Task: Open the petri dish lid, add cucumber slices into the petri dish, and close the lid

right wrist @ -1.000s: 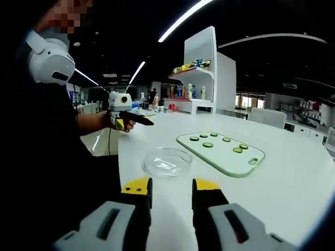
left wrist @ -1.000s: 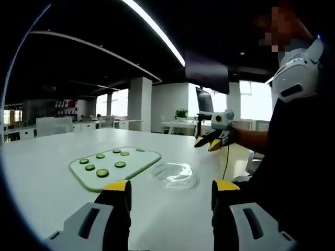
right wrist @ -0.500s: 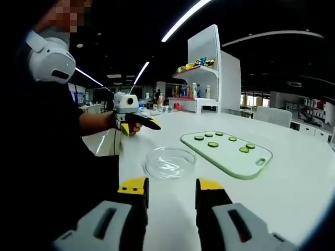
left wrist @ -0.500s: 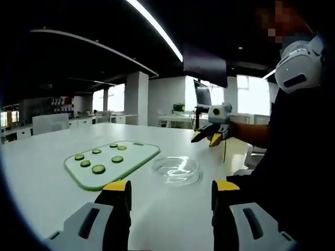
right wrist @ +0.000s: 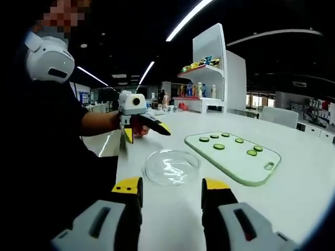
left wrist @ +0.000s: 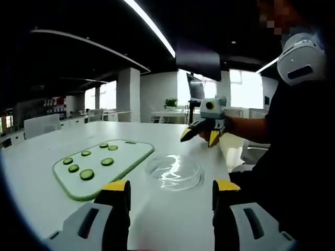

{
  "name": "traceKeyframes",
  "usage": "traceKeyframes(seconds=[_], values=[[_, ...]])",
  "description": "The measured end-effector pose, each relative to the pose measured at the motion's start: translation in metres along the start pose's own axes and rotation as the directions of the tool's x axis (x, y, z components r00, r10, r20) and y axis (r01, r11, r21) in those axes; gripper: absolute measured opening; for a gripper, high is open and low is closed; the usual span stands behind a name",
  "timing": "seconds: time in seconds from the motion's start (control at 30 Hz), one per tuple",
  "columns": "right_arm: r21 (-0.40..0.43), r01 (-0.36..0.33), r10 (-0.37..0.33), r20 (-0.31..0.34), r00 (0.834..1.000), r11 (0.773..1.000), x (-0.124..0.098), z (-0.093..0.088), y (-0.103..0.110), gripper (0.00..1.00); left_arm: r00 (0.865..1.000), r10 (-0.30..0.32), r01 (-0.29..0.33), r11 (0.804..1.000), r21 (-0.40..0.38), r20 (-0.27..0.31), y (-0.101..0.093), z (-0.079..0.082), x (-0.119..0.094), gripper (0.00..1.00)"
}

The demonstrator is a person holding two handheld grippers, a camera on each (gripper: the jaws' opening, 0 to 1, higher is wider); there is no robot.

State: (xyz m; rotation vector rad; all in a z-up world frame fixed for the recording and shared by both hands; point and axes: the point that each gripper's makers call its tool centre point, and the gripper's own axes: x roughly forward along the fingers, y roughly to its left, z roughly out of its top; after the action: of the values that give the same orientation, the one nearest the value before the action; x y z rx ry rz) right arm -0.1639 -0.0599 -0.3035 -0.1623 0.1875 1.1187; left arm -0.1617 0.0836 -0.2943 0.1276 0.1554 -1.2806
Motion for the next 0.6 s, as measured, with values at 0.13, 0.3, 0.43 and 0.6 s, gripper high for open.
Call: traceKeyframes(seconds=[0.13,0.3,0.43,0.6], values=[[-0.013,-0.011,0.010,-0.019,1.000,1.000,0.005,-0.004,0.000,0.48,1.000,0.011,-0.011,1.000,0.018,-0.021,0.003,-0.003,0.003,0.64],[-0.013,-0.017,0.017,-0.025,1.000,1.000,0.013,-0.006,-0.002,0.52,1.000,0.013,-0.012,1.000,0.015,-0.020,0.004,-0.003,0.010,0.67],[-0.034,-0.038,0.037,-0.046,0.998,0.999,0.022,-0.007,-0.001,0.54,1.000,0.008,-0.008,1.000,0.018,-0.029,0.004,-0.005,0.017,0.68],[-0.047,-0.060,0.058,-0.044,0.997,0.997,0.030,-0.003,0.000,0.57,0.999,0.003,-0.002,1.000,0.020,-0.044,0.004,-0.007,0.022,0.69]])
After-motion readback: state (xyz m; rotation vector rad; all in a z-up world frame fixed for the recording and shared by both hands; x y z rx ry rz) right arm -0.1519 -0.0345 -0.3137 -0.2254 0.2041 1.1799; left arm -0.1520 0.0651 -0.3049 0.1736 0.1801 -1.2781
